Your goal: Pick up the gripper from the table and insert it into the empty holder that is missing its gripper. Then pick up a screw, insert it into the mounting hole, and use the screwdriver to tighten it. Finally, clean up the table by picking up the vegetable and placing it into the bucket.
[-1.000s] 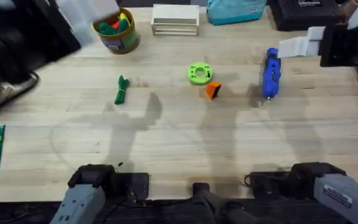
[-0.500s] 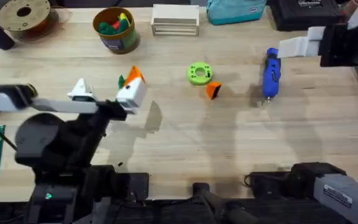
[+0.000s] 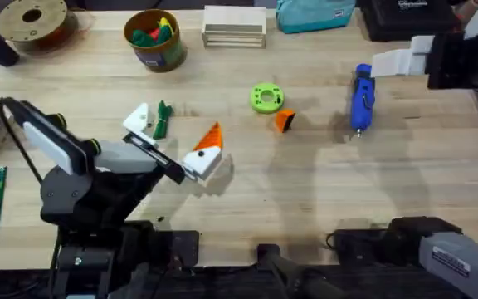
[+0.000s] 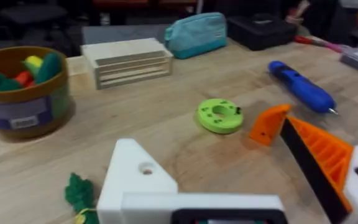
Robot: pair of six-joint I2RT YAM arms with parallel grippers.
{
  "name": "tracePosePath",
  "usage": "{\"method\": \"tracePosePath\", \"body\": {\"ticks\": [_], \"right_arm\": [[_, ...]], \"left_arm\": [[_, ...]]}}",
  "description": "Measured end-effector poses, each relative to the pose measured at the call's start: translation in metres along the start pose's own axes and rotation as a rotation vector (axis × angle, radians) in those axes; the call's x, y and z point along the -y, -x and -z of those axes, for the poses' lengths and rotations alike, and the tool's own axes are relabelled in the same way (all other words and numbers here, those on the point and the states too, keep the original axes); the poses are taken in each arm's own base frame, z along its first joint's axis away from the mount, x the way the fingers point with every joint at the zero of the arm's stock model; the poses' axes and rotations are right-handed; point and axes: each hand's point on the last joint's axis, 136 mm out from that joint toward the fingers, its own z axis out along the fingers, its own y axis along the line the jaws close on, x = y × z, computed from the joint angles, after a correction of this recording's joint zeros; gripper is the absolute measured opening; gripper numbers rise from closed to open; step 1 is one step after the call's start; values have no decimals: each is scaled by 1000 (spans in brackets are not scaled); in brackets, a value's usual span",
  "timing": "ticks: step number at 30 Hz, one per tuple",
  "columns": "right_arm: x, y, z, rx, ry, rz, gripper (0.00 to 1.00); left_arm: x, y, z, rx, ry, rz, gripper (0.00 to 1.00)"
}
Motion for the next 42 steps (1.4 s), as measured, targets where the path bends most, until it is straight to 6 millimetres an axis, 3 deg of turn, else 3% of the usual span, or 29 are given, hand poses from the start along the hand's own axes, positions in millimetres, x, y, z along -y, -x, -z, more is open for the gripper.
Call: {"method": "tracePosePath", "body": {"ticks": [13, 37, 39, 42], "right_arm": [[0, 0, 0, 0, 0, 0, 991], [0, 3, 0, 14, 2, 0, 991], [-2, 12, 0, 48, 14, 2, 991], [-14, 9, 1, 36, 81, 3, 990]], "left_arm": [[52, -6, 1, -25, -261, -31, 985], [52, -6, 1, -24, -261, -40, 985], [52, -6, 1, -24, -261, -39, 985], [52, -6, 1, -24, -261, -40, 985]]}}
